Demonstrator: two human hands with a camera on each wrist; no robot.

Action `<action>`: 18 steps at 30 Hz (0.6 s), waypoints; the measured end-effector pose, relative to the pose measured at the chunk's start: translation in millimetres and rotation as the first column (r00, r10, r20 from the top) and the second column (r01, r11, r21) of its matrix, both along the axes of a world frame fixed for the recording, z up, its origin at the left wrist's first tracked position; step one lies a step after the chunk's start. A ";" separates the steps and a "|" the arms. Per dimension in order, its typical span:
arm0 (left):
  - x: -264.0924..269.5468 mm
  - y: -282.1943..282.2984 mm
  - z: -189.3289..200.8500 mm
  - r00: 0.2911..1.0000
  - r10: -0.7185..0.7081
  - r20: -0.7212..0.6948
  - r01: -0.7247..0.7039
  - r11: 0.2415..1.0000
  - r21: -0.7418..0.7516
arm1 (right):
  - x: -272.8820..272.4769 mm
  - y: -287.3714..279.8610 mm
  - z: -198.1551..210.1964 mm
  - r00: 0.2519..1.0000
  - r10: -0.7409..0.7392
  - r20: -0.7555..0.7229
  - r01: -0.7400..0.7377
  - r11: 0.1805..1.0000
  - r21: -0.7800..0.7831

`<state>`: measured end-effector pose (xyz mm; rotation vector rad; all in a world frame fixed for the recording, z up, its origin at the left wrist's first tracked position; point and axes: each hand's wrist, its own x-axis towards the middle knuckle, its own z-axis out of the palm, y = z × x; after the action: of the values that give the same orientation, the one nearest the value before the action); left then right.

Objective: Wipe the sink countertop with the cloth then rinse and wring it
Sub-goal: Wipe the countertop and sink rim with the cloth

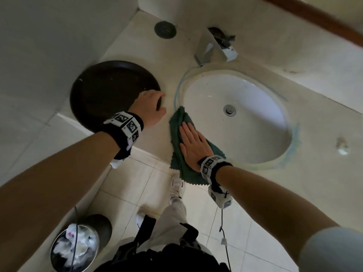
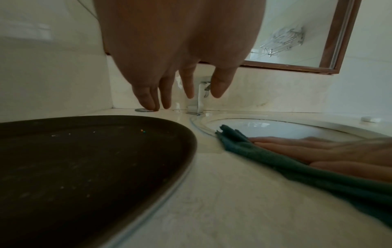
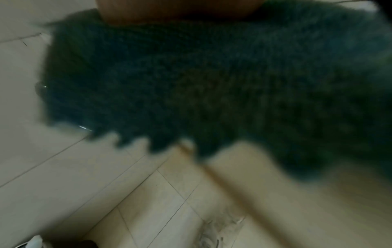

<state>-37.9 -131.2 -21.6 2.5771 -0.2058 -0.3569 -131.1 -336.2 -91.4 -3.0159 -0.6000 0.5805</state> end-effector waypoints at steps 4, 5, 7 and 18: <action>19.5 5.6 -5.4 1.000 0.009 0.006 -0.009 1.000 0.022 | 51.1 7.1 -0.7 0.998 0.068 -0.017 -0.067 0.996 0.059; 25.4 6.7 -6.2 1.000 0.019 0.006 -0.019 1.000 0.025 | 66.2 8.0 -0.7 0.996 0.081 -0.023 -0.079 0.994 0.082; 38.6 9.5 -6.9 0.999 0.038 -0.004 -0.038 0.999 0.029 | 98.2 9.9 -1.0 0.994 0.107 -0.028 -0.103 0.989 0.108; 76.7 15.9 -5.6 0.991 0.121 -0.052 -0.119 0.992 0.041 | 205.4 21.9 -2.6 0.993 0.118 0.000 -0.118 0.991 0.059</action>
<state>38.8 -115.3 -27.2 2.5990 -0.0243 -0.3888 74.4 -314.3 -94.0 -2.9391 -0.7850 0.5622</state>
